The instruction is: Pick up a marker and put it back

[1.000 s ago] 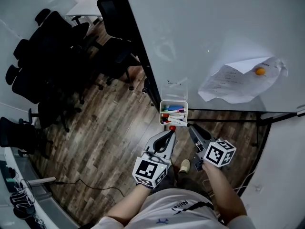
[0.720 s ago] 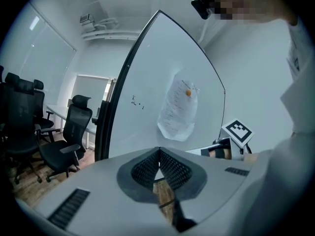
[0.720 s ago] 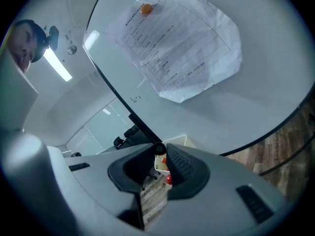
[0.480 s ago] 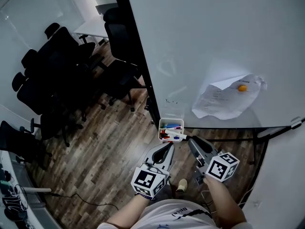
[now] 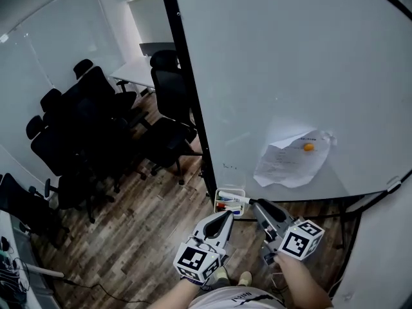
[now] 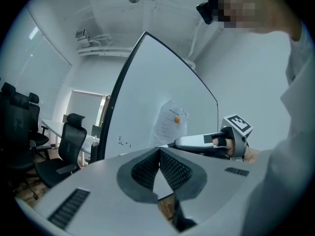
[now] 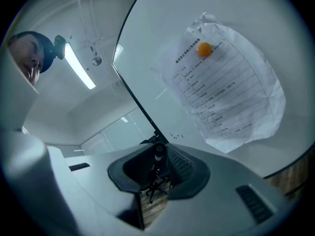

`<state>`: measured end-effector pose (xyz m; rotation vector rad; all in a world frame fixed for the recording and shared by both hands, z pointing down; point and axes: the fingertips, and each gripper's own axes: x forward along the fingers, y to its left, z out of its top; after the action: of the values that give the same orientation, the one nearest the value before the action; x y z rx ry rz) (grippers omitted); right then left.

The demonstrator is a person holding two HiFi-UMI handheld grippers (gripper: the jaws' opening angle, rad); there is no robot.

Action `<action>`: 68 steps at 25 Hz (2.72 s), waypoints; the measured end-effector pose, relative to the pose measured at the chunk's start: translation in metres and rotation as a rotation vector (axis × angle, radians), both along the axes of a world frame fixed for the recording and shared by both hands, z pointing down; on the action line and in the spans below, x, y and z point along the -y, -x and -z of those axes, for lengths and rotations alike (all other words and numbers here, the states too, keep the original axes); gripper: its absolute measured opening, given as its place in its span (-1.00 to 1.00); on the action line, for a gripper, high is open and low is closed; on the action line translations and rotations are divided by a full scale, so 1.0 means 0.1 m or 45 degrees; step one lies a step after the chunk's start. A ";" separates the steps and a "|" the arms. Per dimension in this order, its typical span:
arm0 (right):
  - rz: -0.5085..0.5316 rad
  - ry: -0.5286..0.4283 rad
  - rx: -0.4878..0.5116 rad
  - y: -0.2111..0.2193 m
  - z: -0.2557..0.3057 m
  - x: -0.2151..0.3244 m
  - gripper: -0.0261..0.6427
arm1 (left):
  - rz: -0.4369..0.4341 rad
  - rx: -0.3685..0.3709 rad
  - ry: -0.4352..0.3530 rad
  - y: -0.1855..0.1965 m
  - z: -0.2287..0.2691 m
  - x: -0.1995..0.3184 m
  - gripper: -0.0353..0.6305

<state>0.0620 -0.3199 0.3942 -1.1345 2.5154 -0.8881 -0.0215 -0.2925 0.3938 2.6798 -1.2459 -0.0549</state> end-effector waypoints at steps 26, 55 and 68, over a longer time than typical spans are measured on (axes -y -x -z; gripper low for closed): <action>0.033 -0.093 0.017 -0.04 0.36 -0.14 -0.67 | 0.022 -0.039 -0.092 -0.10 0.41 -0.09 -0.86; -0.088 0.163 -0.081 0.02 -0.86 0.24 -0.67 | 0.103 0.006 0.068 0.33 -0.33 0.18 -0.86; -0.138 0.291 -0.099 0.21 -1.67 0.44 -0.67 | 0.054 0.017 0.134 0.34 -0.71 0.32 -0.86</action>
<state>0.0408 -0.3634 0.5615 -1.3845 2.4321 -1.1455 -0.0557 -0.3249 0.4648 2.5687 -1.2724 0.0220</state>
